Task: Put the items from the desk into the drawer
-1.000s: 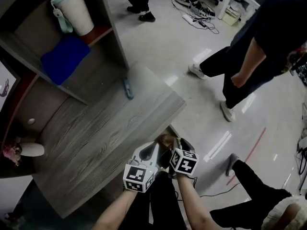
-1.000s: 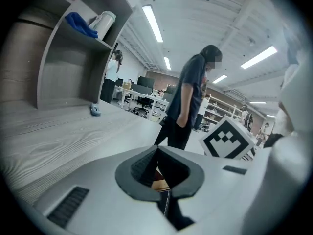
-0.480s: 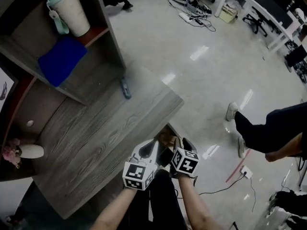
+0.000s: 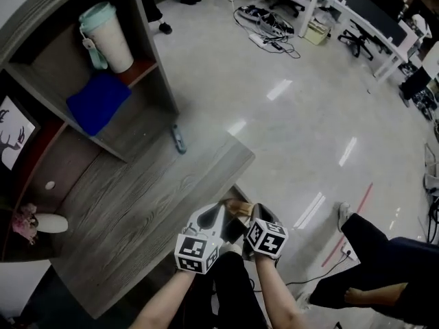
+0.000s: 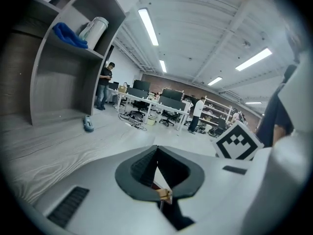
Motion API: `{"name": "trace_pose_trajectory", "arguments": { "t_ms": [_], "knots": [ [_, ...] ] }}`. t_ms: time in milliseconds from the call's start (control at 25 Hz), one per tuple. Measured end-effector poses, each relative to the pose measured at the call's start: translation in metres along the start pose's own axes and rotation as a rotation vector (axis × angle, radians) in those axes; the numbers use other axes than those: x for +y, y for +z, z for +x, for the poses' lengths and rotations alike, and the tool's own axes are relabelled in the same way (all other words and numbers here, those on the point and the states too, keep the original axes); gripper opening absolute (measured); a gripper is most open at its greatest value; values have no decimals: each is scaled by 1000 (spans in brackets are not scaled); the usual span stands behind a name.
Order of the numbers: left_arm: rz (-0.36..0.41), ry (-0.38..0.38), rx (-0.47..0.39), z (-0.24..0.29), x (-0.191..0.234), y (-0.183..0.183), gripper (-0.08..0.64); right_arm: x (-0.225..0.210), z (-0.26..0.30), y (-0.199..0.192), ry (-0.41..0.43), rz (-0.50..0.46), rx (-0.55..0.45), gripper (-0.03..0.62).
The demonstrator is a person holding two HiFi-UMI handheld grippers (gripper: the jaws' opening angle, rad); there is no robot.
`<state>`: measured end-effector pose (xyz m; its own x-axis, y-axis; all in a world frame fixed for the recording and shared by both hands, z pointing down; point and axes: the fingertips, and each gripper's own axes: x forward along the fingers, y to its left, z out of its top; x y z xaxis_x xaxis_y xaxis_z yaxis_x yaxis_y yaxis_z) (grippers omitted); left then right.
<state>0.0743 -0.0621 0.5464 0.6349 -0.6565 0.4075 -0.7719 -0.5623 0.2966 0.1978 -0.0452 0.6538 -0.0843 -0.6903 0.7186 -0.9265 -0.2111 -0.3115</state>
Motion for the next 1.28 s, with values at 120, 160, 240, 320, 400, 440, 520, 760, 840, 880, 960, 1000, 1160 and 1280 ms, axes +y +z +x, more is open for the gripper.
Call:
{"name": "trace_pose_trajectory", "arguments": {
  "t_ms": [120, 160, 240, 320, 400, 440, 520, 760, 840, 880, 960, 1000, 1160, 1280],
  "knots": [
    [15, -13, -10, -6, -7, 11, 9, 12, -12, 18, 29, -7, -47, 12],
    [19, -15, -13, -8, -7, 15, 9, 16, -17, 24, 36, -16, -66, 12],
    [26, -12, -19, -13, -8, 23, 9, 26, -26, 36, 50, -42, -101, 11],
    [29, -6, -29, -19, -8, 30, 9, 35, -35, 43, 65, -66, -124, 11],
    [32, -1, -39, -25, -7, 37, 9, 44, -44, 50, 76, -83, -140, 11],
    [33, 2, -45, -27, -6, 41, 9, 49, -49, 54, 81, -86, -151, 11],
    [34, 6, -53, -31, -3, 46, 9, 61, -58, 64, 97, -80, -178, 11],
    [26, 14, -60, -42, 1, 57, 9, 94, -87, 91, 154, -92, -258, 11],
    [23, 10, -70, -45, 0, 63, 9, 100, -95, 100, 169, -100, -283, 11],
    [21, 5, -77, -46, -2, 66, 9, 103, -99, 105, 175, -103, -295, 11],
    [23, -9, -93, -48, -7, 76, 9, 106, -107, 115, 182, -105, -320, 11],
    [27, -15, -99, -50, -10, 81, 9, 107, -111, 120, 186, -106, -332, 11],
    [43, -24, -112, -54, -17, 97, 9, 113, -126, 136, 207, -133, -381, 11],
    [51, -30, -123, -59, -18, 108, 9, 122, -134, 142, 231, -167, -416, 11]
  ]
}}
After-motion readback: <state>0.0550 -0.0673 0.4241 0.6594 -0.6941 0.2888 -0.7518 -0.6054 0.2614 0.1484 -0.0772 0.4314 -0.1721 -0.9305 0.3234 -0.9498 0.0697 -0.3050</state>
